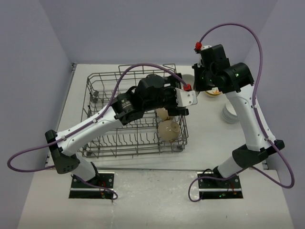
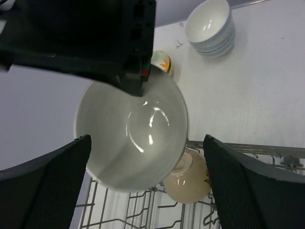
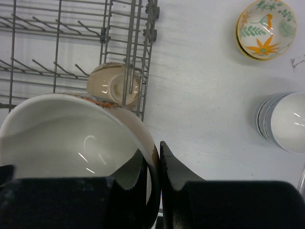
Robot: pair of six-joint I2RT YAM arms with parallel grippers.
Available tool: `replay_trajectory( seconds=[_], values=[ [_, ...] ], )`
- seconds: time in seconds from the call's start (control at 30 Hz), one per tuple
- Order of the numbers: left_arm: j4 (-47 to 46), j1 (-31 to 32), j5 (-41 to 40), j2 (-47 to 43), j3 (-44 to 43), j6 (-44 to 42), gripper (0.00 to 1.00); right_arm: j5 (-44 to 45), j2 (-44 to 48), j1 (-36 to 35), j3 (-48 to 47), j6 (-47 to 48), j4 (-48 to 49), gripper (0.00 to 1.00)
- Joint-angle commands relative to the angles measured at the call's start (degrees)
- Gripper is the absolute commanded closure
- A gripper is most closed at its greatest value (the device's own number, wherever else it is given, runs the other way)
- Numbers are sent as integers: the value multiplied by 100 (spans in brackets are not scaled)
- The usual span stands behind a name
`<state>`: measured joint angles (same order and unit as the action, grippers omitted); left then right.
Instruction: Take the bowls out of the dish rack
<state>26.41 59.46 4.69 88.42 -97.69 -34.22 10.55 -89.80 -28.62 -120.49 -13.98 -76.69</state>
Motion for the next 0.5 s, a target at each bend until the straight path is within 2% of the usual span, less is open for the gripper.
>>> replay_trajectory(
  seconds=[0.0, 0.07, 0.1, 0.17, 0.2, 0.33, 0.47],
  values=[
    [-707, -31, -653, -482, 4, 274, 0, -263, 340, 618, -212, -289, 567, 100],
    [-926, -31, -933, -676, 100, 468, 0, -544, 349, 1006, -204, -307, 663, 100],
    [-1041, -31, -1126, -912, 223, 799, 0, -658, 349, 1469, -177, -316, 672, 100],
    [-1269, -31, -1688, -1186, 399, 1187, 0, -974, 454, 1920, 163, -325, 873, 100],
    [-1349, -31, -1943, -1483, 609, 1694, 0, -1019, 498, 2296, 366, -325, 979, 100],
    [-1525, -66, -3715, -2109, 1180, 3085, 0, -835, 551, 2721, 1534, -429, 1593, 100],
    [-694, -250, -4353, -2312, 1375, 4700, 0, -852, 762, 2818, 3263, -772, 2788, 100]
  ],
)
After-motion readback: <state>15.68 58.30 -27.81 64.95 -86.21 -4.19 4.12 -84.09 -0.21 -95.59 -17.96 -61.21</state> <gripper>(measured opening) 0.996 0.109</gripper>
